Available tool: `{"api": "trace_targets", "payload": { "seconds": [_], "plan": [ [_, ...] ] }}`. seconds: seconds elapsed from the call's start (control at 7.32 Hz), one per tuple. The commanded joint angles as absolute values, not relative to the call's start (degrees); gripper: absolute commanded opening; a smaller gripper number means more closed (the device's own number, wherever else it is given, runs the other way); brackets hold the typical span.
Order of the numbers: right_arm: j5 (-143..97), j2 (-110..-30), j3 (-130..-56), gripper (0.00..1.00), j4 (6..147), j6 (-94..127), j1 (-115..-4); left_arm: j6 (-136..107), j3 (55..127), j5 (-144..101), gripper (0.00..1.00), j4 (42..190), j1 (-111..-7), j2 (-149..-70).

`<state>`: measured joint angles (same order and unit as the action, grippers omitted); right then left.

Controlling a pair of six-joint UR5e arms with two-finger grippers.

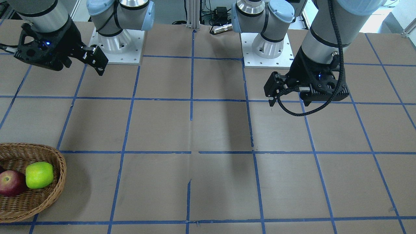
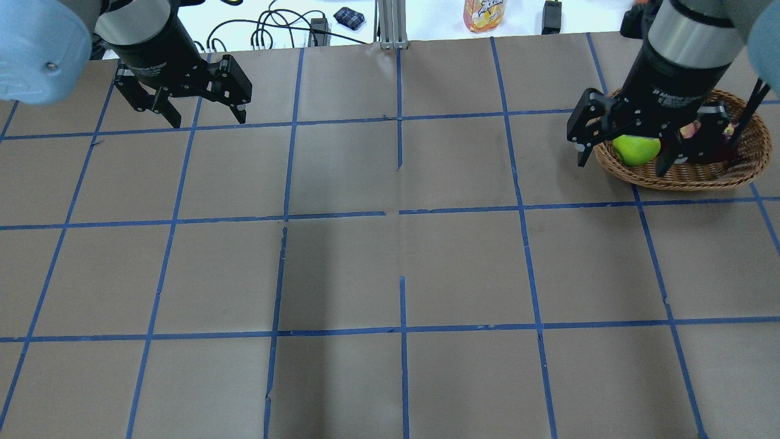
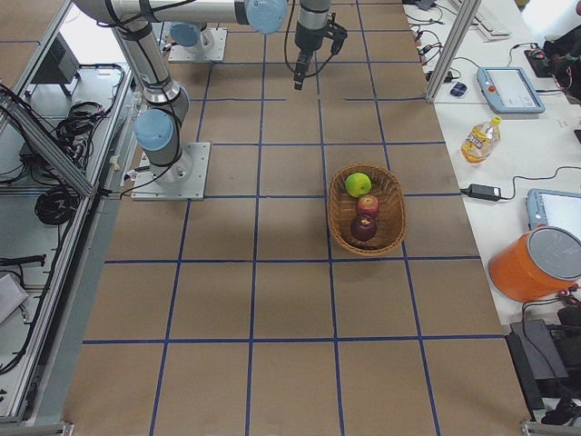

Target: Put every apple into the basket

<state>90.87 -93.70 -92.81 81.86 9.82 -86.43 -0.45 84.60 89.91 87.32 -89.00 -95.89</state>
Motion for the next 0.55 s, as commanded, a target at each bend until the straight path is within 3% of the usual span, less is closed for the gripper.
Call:
{"api": "trace_targets", "payload": {
  "seconds": [0.0, 0.41],
  "plan": [
    [87.81, -94.92, -94.13, 1.0, 81.92, 9.41, -87.36, -0.44, 84.55, 89.91, 1.0, 87.28, -88.95, -95.89],
    [89.2, -94.83, -94.91, 1.0, 82.26, 7.29, -87.54, -0.53, 84.55, 89.91, 1.0, 87.28, -89.03, -95.89]
  ]
}}
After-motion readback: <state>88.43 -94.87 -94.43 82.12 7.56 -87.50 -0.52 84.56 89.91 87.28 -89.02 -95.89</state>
